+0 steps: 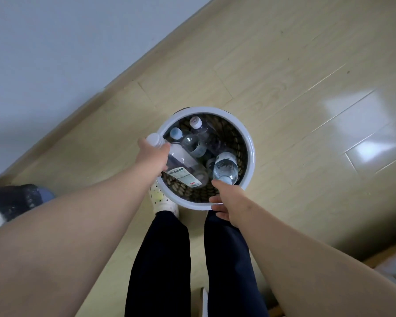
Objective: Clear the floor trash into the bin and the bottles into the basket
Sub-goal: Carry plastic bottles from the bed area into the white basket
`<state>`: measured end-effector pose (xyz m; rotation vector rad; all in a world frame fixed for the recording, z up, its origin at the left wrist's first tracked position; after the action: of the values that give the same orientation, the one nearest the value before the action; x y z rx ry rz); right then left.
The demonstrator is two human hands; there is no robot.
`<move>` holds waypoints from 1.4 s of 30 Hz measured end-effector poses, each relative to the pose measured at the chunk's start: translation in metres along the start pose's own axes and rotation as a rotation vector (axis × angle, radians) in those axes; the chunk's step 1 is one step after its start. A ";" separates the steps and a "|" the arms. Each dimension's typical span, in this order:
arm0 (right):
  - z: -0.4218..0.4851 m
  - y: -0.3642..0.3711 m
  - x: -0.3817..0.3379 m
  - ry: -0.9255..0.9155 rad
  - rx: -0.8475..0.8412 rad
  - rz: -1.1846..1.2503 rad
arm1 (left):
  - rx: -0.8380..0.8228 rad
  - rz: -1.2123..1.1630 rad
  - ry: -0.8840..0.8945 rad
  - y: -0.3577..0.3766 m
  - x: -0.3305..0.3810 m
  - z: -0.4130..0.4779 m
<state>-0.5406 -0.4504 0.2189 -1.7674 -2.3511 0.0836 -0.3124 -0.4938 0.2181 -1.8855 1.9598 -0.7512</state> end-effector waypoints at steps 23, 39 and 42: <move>-0.220 0.054 -0.011 -0.321 0.015 -0.034 | -0.222 -0.357 0.081 -0.129 -0.047 -0.172; -0.431 0.224 0.099 -0.852 -0.225 -0.634 | 0.104 -1.450 0.058 -0.310 -0.239 -0.293; -0.435 0.288 0.168 -0.862 -0.272 -0.766 | 0.190 -1.560 -0.019 -0.334 -0.332 -0.299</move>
<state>-0.2301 -0.2400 0.6181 -0.8320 -3.6370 0.5078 -0.1807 -0.1182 0.6090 -2.9598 -0.0074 -1.1093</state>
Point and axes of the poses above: each hand's wrist, its own z-axis towards the middle knuckle, its own y-axis out of the palm, x = y × z, the point moved 8 cm from there along z, towards the middle knuckle, and after that the axes turned 3 degrees about x, right-handed, at the moved point
